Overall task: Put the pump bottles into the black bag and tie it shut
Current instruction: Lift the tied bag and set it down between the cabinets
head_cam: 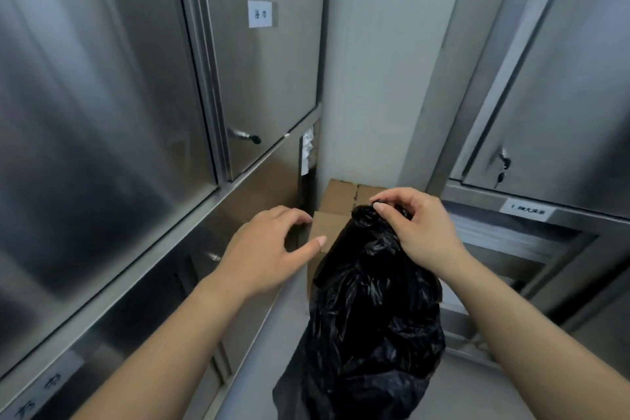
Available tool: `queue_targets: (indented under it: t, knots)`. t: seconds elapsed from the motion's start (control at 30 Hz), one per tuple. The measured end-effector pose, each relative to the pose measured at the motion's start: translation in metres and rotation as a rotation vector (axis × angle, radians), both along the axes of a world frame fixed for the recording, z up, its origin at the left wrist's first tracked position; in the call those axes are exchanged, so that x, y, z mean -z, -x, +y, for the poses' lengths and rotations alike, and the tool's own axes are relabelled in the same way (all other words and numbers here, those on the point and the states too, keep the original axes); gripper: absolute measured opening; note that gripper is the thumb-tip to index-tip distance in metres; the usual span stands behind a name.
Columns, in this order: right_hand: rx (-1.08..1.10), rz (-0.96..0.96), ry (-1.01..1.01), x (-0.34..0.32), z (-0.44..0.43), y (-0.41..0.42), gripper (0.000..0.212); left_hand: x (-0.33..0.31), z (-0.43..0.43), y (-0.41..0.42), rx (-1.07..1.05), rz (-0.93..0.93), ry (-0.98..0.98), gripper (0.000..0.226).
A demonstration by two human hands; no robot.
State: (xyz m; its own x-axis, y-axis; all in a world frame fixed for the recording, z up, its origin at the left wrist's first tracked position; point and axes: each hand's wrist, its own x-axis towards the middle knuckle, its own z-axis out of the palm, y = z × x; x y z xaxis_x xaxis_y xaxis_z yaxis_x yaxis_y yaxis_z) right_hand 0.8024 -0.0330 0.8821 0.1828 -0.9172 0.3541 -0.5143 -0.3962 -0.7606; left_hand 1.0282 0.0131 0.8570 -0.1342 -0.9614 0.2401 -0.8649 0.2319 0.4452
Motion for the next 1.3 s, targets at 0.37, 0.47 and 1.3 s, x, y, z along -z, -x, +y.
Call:
queue_targets:
  t: [0.37, 0.47, 1.3]
  knots:
    - [-0.061, -0.155, 0.067, -0.055, -0.137, 0.003, 0.023, -0.053, -0.161, 0.017, 0.013, 0.028, 0.149, 0.057]
    - [-0.076, -0.165, 0.056, -0.057, -0.165, 0.007, 0.023, -0.052, -0.19, 0.024, 0.013, 0.038, 0.142, 0.054]
    - [0.04, -0.366, 0.223, -0.193, -0.266, -0.027, 0.016, -0.143, -0.324, 0.003, 0.229, 0.154, 0.286, 0.05]
